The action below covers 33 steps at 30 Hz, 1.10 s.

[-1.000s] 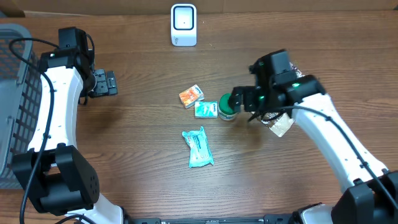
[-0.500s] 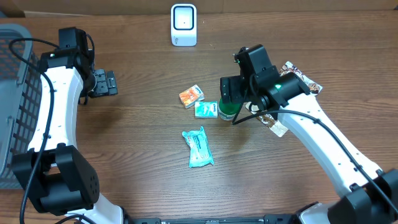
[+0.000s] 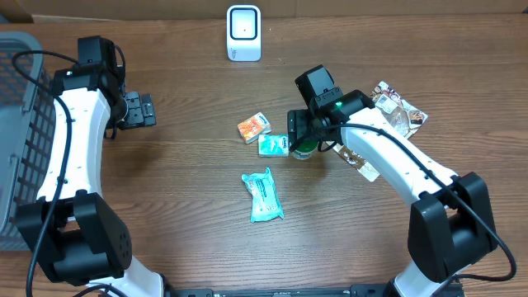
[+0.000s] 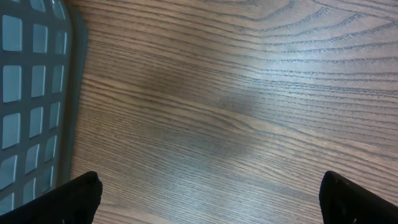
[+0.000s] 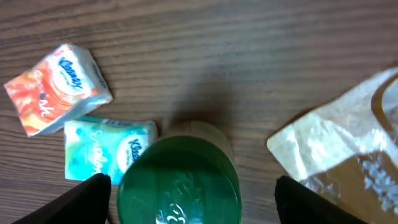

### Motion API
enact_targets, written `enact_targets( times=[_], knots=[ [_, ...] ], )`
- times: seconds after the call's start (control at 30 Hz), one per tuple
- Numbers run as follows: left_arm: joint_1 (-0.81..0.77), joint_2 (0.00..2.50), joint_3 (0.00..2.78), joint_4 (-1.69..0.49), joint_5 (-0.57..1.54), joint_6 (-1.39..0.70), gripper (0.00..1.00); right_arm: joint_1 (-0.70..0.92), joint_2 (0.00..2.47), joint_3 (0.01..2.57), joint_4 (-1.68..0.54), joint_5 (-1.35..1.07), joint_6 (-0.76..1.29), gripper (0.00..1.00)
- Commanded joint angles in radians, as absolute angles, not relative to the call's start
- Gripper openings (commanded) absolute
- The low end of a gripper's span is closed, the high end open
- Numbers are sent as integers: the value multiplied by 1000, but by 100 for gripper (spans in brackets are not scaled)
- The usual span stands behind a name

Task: Scan the item barcode
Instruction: 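Close the right gripper on the jar cap and lift it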

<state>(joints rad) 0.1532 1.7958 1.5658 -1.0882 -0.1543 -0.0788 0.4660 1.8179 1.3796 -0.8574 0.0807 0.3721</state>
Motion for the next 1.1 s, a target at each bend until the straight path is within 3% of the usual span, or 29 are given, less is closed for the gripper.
enact_targets(
  times=[0.0,0.33,0.43,0.5,0.57,0.83,0.87,0.93,1.07],
  knots=[
    [162,1799,1572,-1087,-157,-82,100,466,1824,1374,-870,38,443,81],
    [162,1799,1572,-1087,-157,-82,100,466,1871,1361,-865,-22,476,78],
    [162,1799,1572,-1087,-157,-82,100,466,1871,1361,-866,-20,447,67],
    [162,1799,1572,-1087,-157,-82,100,466,1871,1361,-863,-20,408,55],
    [161,1799,1572,-1087,-157,-82,100,464,1871,1369,-865,-21,355,50],
    [162,1799,1572,-1087,-157,-82,100,464,1870,1488,-957,-21,-181,50],
    [162,1799,1572,-1087,-157,-82,100,464,1870,1490,-957,-20,-369,51],
    [162,1799,1572,-1087,-157,-82,100,464,1871,1490,-953,-21,-544,51],
    [162,1799,1572,-1087,-157,-82,99,463,1871,1490,-953,-33,-660,56]
  ],
)
